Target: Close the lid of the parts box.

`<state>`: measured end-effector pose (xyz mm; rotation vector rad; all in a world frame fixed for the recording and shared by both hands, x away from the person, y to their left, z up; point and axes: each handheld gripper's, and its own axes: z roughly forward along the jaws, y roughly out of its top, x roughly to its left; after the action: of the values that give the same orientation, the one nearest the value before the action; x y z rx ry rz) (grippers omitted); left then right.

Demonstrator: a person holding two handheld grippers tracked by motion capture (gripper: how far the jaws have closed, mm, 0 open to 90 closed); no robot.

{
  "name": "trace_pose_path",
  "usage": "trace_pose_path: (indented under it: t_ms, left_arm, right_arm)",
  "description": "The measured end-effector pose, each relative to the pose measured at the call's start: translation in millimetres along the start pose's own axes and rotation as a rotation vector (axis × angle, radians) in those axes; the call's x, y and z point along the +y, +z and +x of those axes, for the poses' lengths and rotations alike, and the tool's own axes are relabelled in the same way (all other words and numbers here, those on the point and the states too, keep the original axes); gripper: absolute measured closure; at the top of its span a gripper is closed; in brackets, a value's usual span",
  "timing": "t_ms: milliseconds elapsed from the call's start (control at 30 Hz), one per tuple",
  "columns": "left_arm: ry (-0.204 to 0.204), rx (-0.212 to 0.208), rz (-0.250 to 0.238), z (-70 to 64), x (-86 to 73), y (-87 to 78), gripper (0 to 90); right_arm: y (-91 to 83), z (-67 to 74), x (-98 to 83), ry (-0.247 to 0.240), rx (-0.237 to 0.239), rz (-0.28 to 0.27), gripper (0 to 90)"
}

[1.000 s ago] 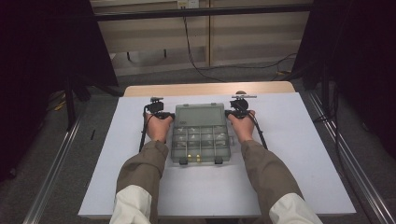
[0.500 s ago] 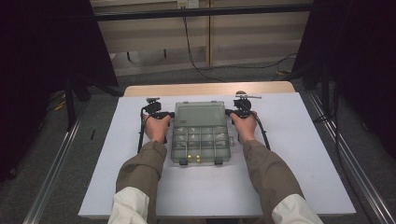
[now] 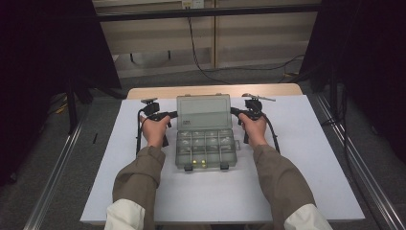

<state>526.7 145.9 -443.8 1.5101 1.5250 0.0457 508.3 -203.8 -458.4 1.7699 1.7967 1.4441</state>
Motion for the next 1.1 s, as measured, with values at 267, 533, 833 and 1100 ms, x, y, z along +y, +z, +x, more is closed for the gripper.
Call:
trace_pose_path:
  t_ms: [267,533,833,1100]
  left_arm:
    - [0.039,-0.013,-0.002,-5.1,1.8,-11.0,90.0]
    - [0.130,0.014,-0.009,-15.8,2.2,-22.1,90.0]
    - [0.181,0.015,-0.016,-21.3,-1.2,-33.3,90.0]
    - [0.200,0.010,-0.023,-27.2,-4.9,-43.3,90.0]
  right_arm:
    - [-9.3,5.2,4.5,-0.048,0.023,-0.003,90.0]
    - [-19.3,8.8,7.6,-0.081,0.055,-0.008,90.0]
    - [-31.8,17.7,8.5,-0.178,0.050,-0.016,90.0]
    - [-42.7,23.5,5.5,-0.210,0.051,-0.027,90.0]
